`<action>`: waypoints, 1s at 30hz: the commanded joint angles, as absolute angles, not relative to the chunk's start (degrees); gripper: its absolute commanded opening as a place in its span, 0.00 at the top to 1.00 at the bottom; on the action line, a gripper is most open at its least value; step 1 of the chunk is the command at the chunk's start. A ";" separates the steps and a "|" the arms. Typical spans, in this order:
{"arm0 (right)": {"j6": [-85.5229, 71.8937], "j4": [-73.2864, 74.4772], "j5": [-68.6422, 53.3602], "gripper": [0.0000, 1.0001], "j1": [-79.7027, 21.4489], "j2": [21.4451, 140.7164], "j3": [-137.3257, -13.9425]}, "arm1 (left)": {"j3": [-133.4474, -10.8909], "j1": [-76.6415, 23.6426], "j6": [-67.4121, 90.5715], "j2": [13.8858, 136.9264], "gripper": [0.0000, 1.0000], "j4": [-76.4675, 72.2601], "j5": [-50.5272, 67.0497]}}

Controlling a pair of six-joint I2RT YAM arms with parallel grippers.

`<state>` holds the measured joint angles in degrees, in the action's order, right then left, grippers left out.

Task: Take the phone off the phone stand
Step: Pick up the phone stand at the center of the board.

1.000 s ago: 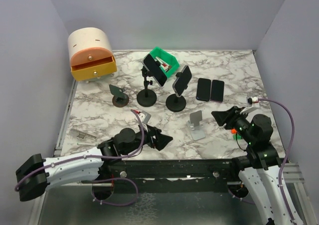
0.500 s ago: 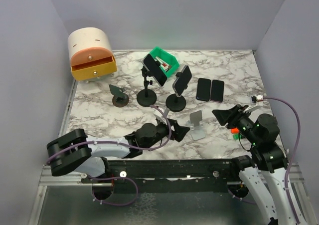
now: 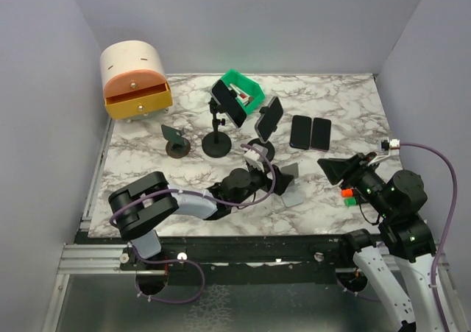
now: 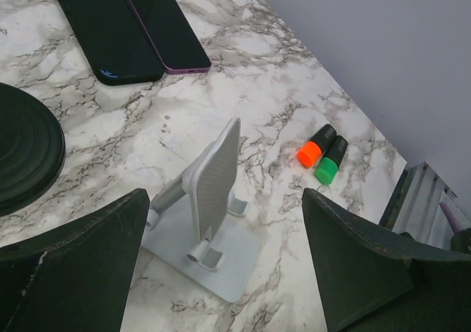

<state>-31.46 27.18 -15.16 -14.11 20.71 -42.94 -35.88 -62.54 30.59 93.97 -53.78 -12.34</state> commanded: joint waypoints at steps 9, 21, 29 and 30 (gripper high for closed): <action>-28.67 30.09 -11.92 0.54 -15.81 20.73 -43.95 | -41.88 -60.38 30.41 102.59 0.28 -57.05 -5.50; -28.21 30.58 -11.27 0.54 -16.00 20.23 -43.43 | -42.23 -59.94 30.43 104.41 0.56 -59.09 -3.69; -28.11 30.90 -10.96 0.54 -16.09 20.32 -43.60 | -43.16 -59.85 29.98 105.60 0.69 -59.45 -3.13; -28.00 30.97 -10.85 0.54 -16.08 20.31 -43.59 | -43.30 -59.78 29.85 105.83 0.71 -59.52 -2.90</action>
